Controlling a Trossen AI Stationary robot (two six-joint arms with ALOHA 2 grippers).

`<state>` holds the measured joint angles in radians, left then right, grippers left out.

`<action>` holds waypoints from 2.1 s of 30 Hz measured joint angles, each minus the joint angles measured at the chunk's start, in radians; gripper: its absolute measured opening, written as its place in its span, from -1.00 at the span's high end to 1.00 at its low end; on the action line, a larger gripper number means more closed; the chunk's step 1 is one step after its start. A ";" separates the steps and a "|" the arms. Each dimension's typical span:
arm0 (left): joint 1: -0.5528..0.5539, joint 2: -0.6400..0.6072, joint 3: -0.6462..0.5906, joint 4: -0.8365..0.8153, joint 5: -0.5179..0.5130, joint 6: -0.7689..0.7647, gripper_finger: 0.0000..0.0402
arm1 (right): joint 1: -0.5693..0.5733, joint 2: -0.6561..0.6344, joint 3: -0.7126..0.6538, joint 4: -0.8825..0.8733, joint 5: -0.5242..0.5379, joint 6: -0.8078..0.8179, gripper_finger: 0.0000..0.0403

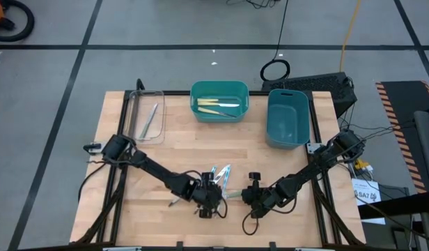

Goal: Sort silverware by color (type)
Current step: Put the right green knife into the transparent bin

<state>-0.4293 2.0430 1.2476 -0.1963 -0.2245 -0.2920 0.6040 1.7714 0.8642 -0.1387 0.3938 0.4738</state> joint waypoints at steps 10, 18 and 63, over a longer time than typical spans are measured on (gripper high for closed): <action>-0.005 -0.010 0.002 -0.012 0.008 -0.005 0.02 | 0.001 0.002 0.033 0.003 0.002 -0.008 0.68; -0.005 -0.010 0.002 -0.007 0.011 -0.017 0.02 | -0.015 0.009 0.049 0.045 0.034 0.005 0.19; -0.015 0.049 0.168 -0.249 -0.101 0.022 0.02 | -0.040 0.059 0.007 -0.022 -0.058 0.088 0.80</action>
<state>-0.4446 2.0922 1.4155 -0.4457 -0.3251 -0.2702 0.5640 1.8305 0.8713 -0.1608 0.3361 0.5617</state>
